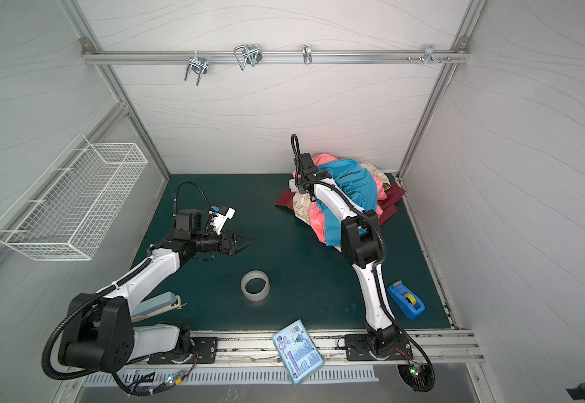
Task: Pick out a specific cloth from the pile
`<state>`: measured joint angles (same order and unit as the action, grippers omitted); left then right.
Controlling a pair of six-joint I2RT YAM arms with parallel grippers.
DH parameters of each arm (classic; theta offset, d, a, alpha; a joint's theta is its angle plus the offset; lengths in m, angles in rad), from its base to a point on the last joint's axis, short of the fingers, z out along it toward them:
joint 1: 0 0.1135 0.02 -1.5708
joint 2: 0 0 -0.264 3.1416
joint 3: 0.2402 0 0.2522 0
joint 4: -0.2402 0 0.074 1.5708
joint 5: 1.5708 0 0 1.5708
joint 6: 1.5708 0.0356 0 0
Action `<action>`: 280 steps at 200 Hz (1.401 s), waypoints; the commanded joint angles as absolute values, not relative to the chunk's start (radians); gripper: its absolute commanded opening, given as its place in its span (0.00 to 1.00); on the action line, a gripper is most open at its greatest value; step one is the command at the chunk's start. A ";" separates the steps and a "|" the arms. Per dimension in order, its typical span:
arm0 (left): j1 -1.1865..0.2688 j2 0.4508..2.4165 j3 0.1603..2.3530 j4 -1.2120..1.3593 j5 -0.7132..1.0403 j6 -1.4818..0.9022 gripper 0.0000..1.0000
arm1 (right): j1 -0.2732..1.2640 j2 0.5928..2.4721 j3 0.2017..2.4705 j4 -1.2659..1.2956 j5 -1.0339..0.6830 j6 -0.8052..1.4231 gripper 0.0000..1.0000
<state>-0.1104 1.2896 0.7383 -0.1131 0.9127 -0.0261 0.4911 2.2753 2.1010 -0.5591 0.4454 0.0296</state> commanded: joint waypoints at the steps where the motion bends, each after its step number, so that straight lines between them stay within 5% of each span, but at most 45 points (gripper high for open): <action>1: -0.112 1.289 0.782 -0.077 0.913 -0.012 0.99 | 0.495 2.189 2.074 -0.523 0.476 0.005 0.00; 117: -0.113 1.239 0.765 -0.064 0.923 -0.020 0.99 | 0.363 1.824 1.866 -0.533 0.272 0.054 0.00; 236: -0.113 1.241 0.761 -0.051 0.925 -0.024 0.99 | 0.223 1.700 1.674 -0.597 0.339 0.100 0.00; 249: -0.112 1.241 0.761 -0.051 0.925 -0.024 0.99 | 0.224 1.708 1.688 -0.605 0.295 0.099 0.32; 280: -0.113 1.239 0.759 -0.054 0.925 -0.022 0.99 | 0.240 1.710 1.715 -0.605 0.242 0.091 0.61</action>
